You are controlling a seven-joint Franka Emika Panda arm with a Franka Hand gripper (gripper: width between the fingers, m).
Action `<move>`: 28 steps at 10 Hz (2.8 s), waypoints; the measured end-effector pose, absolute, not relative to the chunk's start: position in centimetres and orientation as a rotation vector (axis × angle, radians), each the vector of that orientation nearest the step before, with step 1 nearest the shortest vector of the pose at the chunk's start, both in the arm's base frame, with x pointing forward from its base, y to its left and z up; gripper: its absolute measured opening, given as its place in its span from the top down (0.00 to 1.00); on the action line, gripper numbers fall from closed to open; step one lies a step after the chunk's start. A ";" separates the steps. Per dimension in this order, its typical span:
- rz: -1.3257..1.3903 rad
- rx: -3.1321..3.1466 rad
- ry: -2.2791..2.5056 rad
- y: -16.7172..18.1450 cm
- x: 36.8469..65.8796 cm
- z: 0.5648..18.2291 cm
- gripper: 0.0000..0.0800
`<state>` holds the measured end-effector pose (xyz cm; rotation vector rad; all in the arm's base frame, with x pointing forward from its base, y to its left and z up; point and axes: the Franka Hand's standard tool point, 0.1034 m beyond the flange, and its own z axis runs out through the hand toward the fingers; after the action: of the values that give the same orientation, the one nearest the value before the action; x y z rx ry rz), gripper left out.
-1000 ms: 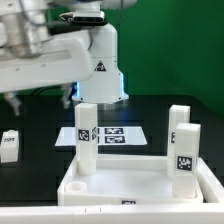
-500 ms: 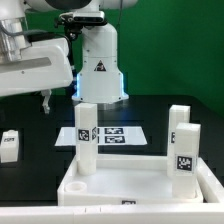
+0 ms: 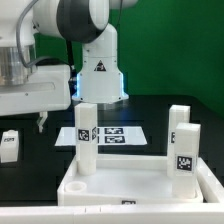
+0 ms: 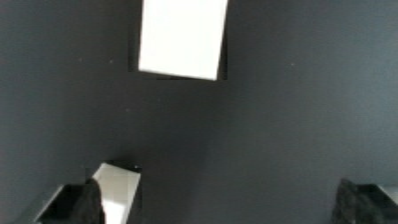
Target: Assemble desk
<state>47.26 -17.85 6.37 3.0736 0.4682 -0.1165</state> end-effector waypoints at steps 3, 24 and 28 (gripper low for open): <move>-0.207 3.096 0.411 -18.4 47.2 6.3 0.19; -1.450 2.686 -0.192 -18.8 42.2 0.8 0.19; -1.452 2.686 -0.199 -19.1 42.1 0.8 0.53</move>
Offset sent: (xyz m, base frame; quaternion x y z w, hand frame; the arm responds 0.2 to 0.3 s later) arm 0.0225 -0.0302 0.0017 0.0200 -0.1039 0.0498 0.9931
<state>42.08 -19.07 0.77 2.6864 -0.1988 -1.4522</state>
